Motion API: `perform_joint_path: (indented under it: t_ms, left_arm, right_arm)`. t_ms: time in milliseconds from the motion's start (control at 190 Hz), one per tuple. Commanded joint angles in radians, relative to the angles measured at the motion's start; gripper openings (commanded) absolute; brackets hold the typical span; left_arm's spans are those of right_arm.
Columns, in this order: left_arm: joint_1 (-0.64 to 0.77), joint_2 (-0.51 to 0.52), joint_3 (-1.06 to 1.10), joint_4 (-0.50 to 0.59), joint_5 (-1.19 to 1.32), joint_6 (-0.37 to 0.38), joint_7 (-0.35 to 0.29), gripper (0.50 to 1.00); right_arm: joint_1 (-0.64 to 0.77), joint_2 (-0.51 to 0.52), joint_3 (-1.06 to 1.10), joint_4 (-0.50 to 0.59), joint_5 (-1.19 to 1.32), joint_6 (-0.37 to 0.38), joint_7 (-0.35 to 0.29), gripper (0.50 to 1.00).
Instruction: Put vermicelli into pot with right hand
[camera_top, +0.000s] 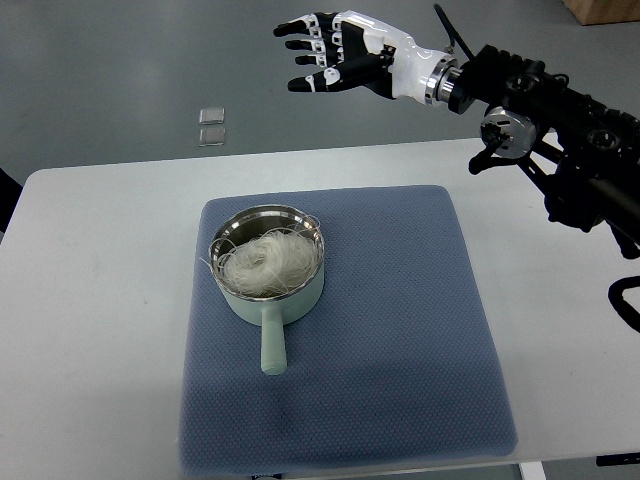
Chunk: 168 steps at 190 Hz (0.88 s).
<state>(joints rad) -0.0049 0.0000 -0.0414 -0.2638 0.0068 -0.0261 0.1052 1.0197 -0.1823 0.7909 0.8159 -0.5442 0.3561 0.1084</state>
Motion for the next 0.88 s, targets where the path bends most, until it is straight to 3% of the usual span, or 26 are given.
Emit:
perform_joint_path:
  t_ms: [0,242,436,878]
  left_arm:
    - [-0.001,0.0,0.0,0.0,0.001,0.0,0.013,1.0]
    - [0.0,0.0,0.0,0.0,0.001,0.0,0.019,1.0]
    - [-0.001,0.0,0.0,-0.002,0.001,0.0,0.019,1.0]
    - [0.0,0.0,-0.002,-0.014,0.001,0.0,0.019,1.0]
  right_arm:
    - [-0.118,0.038,0.155,-0.001,0.092,-0.022,0.011,0.926]
    - [-0.268,0.093,0.288,-0.053,0.306,-0.085,0.039,0.928]
    - [-0.306,0.092,0.288,-0.083,0.461,-0.082,0.073,0.928]
    - [-0.32,0.092,0.289,-0.138,0.472,-0.077,0.073,0.928]
